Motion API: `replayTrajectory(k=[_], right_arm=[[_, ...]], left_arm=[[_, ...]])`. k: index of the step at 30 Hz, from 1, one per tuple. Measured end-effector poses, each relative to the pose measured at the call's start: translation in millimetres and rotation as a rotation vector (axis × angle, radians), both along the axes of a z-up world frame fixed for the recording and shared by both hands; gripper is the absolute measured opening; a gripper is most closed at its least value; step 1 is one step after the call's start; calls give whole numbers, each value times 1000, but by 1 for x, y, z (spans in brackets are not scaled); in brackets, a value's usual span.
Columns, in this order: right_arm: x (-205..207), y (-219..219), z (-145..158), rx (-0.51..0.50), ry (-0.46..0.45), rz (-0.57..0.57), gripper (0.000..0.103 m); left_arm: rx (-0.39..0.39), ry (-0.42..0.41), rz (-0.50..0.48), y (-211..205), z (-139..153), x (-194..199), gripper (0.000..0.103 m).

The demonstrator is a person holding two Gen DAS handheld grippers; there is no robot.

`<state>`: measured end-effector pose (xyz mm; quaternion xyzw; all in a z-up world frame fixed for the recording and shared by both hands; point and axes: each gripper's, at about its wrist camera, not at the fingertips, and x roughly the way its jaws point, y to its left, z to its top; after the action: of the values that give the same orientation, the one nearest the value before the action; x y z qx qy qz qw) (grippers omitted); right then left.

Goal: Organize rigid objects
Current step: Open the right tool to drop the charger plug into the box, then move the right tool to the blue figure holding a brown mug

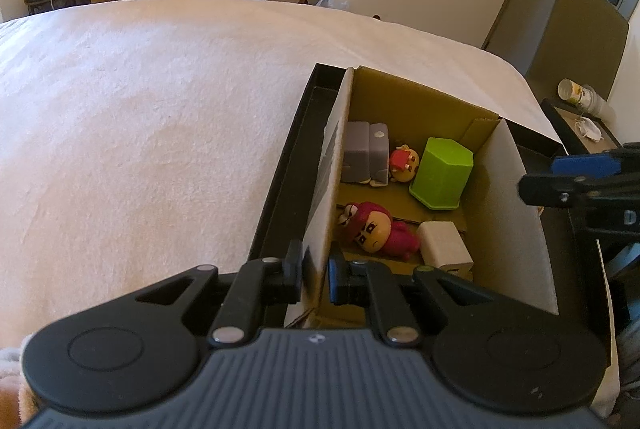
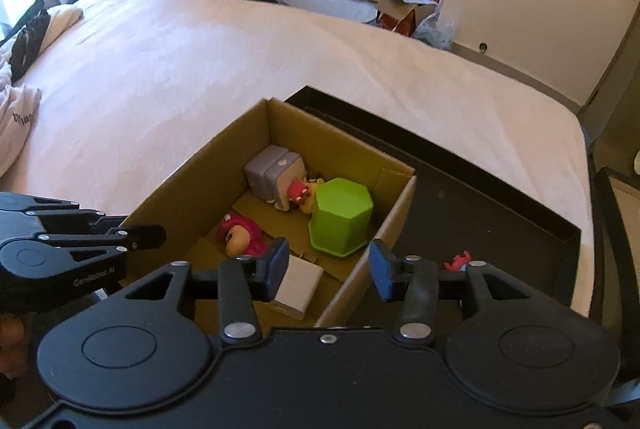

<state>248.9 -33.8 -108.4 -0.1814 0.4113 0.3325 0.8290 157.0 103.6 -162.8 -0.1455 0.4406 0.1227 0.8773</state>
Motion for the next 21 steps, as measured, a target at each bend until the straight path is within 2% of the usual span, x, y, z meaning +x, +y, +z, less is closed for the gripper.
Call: replayTrajectory(k=[8,21], right_arm=[[6,-25,2,46,2,-23,51],[25,-63,-15,130,9,-77,51]], left_arm=[[29,9,-4,-4,1,0,10],[106,59,-16,-15,6,4,10]])
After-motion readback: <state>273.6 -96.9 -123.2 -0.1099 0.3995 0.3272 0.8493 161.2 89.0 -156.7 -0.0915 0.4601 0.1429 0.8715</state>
